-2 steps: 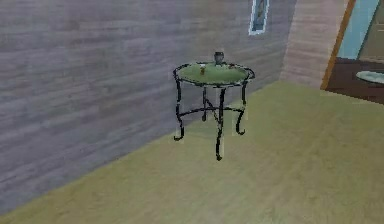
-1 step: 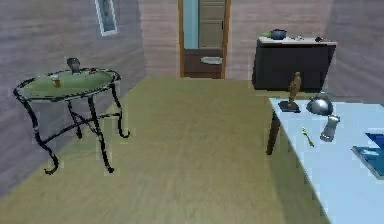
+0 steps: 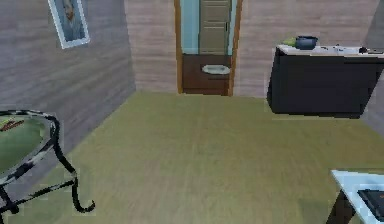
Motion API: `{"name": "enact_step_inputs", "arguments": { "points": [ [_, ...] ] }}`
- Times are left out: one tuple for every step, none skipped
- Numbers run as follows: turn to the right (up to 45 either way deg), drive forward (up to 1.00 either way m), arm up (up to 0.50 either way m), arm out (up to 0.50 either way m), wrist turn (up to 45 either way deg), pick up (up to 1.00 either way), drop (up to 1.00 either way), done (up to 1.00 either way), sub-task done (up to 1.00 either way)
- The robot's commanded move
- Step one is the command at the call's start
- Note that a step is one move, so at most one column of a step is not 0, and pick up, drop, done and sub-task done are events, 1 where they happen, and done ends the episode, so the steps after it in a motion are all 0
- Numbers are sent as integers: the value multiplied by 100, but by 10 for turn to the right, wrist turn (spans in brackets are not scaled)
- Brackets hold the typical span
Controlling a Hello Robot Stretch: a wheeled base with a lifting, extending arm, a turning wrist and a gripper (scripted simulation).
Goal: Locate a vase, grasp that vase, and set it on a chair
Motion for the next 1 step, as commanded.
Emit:
{"name": "enact_step_inputs", "arguments": {
  "points": [
    [30,0,0,0,0,0,0,0,0]
  ]
}}
